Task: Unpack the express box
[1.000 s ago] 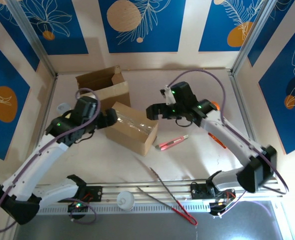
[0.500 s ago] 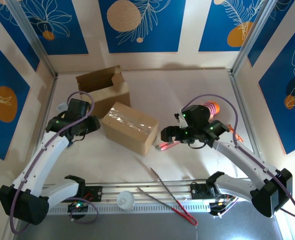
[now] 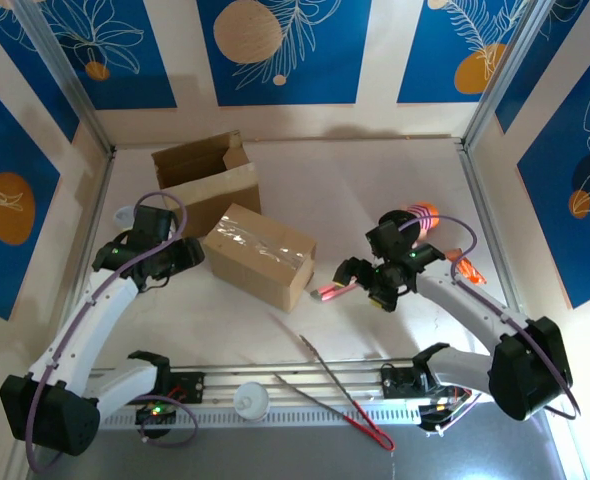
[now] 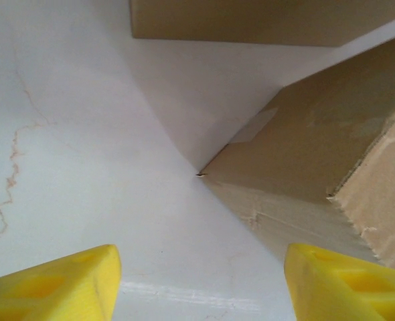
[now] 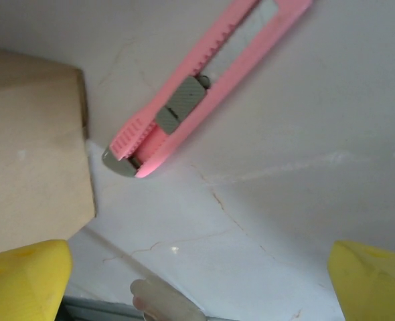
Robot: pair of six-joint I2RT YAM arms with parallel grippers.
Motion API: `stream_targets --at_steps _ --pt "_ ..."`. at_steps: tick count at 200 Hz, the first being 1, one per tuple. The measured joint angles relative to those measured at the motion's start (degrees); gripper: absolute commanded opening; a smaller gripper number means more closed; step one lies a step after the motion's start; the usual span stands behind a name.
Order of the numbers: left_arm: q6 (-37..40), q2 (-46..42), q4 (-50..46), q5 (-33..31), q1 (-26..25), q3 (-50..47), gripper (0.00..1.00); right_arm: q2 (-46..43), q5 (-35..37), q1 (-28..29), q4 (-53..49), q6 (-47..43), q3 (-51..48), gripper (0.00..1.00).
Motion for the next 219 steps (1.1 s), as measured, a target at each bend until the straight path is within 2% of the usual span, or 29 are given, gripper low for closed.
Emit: stream_targets --at_steps 21,45,75,125,164,219 --pt "0.15 0.00 1.03 2.34 0.00 -0.04 0.81 2.80 1.99 1.79 0.59 7.34 0.90 1.00" --pt "0.76 0.00 1.51 4.26 0.02 -0.04 0.87 8.81 4.09 3.34 -1.31 13.94 5.64 1.00" --pt "1.22 -0.22 1.49 6.16 0.04 -0.04 0.88 16.02 4.98 5.38 -2.23 19.61 11.67 0.98" --pt "1.55 -2.16 1.42 7.56 0.07 -0.04 0.88 25.40 6.05 9.92 -2.25 27.61 17.51 0.87" --pt "1.66 -2.23 1.49 8.52 0.11 -0.11 0.89 28.63 6.88 12.76 -2.25 32.59 17.84 0.83" --pt "1.66 -2.23 1.66 9.68 0.13 -0.96 0.89 31.17 8.48 13.44 -1.05 35.34 17.59 0.78"
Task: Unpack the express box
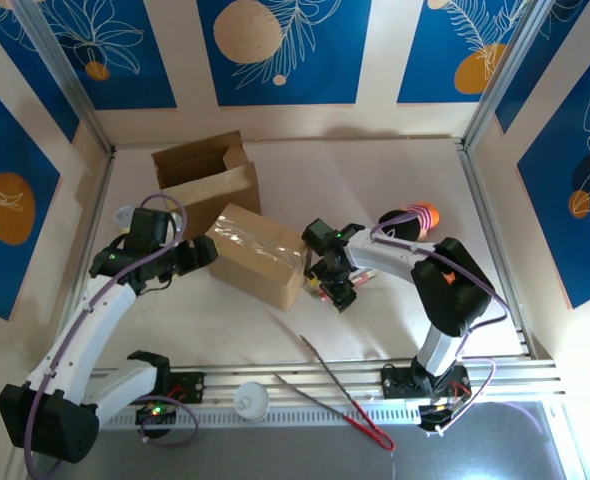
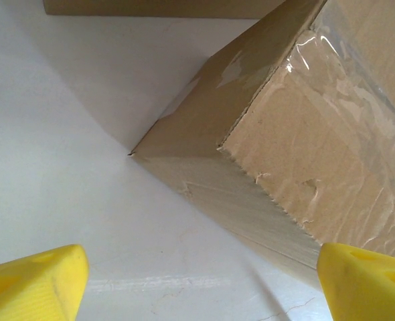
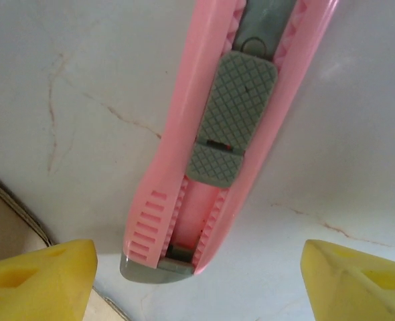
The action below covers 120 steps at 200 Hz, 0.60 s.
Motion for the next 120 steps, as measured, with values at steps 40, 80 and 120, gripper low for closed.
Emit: stream_targets --at_steps 40,80,120 --pt "0.00 0.00 0.00 0.20 0.02 0.00 0.89 0.70 0.74 -0.02 1.95 0.04 -0.35 0.71" --pt "0.00 0.00 0.00 0.37 0.02 0.00 0.89 0.96 0.90 -0.11 4.72 0.04 -1.07 0.51" --pt "0.00 0.00 0.02 0.63 0.02 0.00 0.89 0.87 0.87 -0.17 6.80 0.42 -1.99 0.41"
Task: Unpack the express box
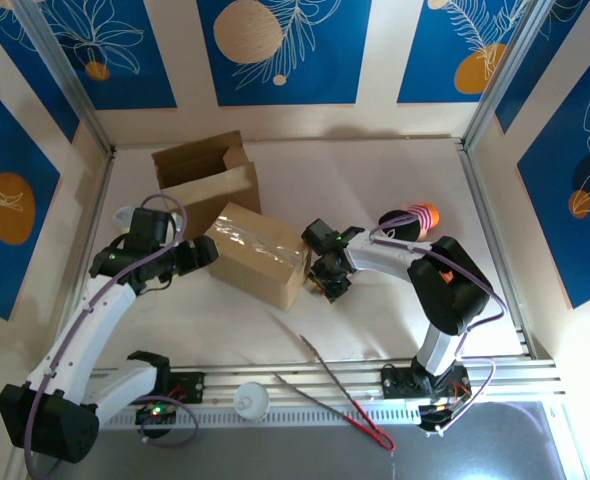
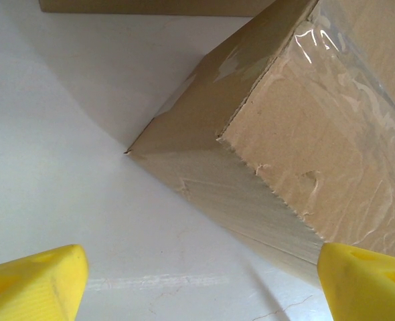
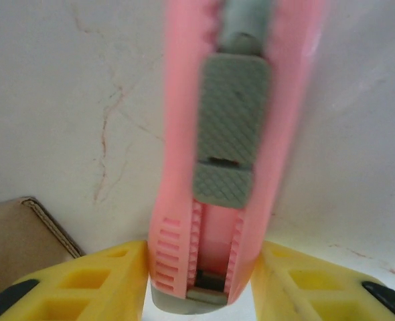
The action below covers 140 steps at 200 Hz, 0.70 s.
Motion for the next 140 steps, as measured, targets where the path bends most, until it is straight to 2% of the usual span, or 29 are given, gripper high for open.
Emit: stream_targets --at_steps 23,65,90,111,140 --pt "0.00 0.00 0.00 0.39 0.00 0.00 0.89 -0.26 0.02 0.00 0.35 -0.15 -0.39 0.40" --pt "-0.02 -0.07 -0.02 1.27 0.00 0.00 0.89 -0.94 0.24 0.00 -0.52 -2.62 -0.66 0.28" --pt "0.02 -0.72 -0.09 2.51 0.00 0.09 0.89 -2.08 2.49 0.00 -3.69 -5.86 -0.90 0.27" --pt "0.79 -1.03 -0.59 3.91 0.00 1.62 0.89 -6.16 5.92 0.07 -7.82 -9.55 -2.21 0.27" --pt "1.75 -1.05 -1.53 6.54 -0.52 6.95 0.89 -18.43 11.52 0.20 -12.17 -17.75 -2.73 0.28"
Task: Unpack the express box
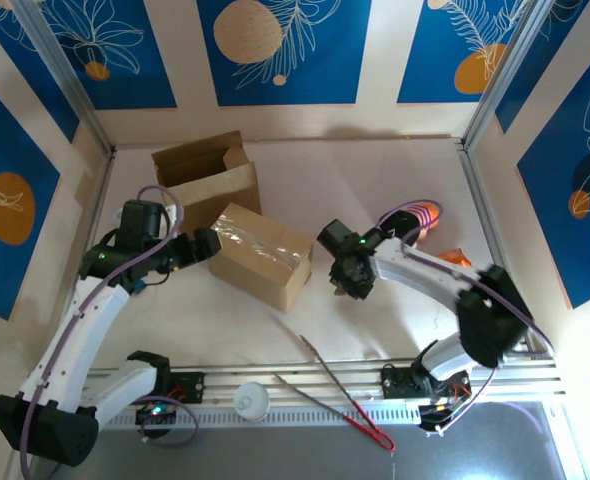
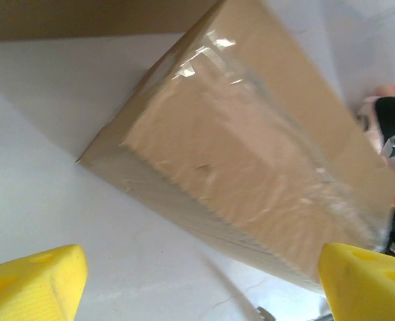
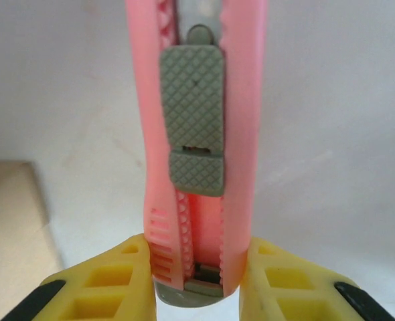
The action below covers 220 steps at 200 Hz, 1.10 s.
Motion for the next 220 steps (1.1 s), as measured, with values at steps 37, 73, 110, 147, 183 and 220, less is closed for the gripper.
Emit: stream_targets --at_steps 37,73,110,147,183,220 --pt "-0.11 2.45 1.05 2.84 -5.38 8.55 0.89 -16.98 1.22 -0.02 -0.76 -17.38 0.02 0.31" --pt "-2.80 10.36 7.76 4.70 -15.93 14.19 0.85 -24.41 -4.44 -0.20 -0.76 -35.17 2.69 0.31" --pt "-6.25 21.07 16.46 4.48 -25.97 17.68 0.82 -24.44 -11.28 -1.31 0.04 -46.27 8.81 0.31" --pt "-8.55 25.94 23.56 3.85 -30.38 18.14 0.82 -21.70 -16.76 -2.36 1.29 -50.75 11.67 0.31" --pt "-9.79 25.07 28.33 2.54 -30.62 17.97 0.82 -19.06 -18.97 -3.23 1.53 -51.58 11.93 0.31" --pt "-10.03 24.92 30.91 2.56 -30.62 17.66 0.80 -18.14 -21.44 -3.48 1.92 -51.76 11.93 0.31"
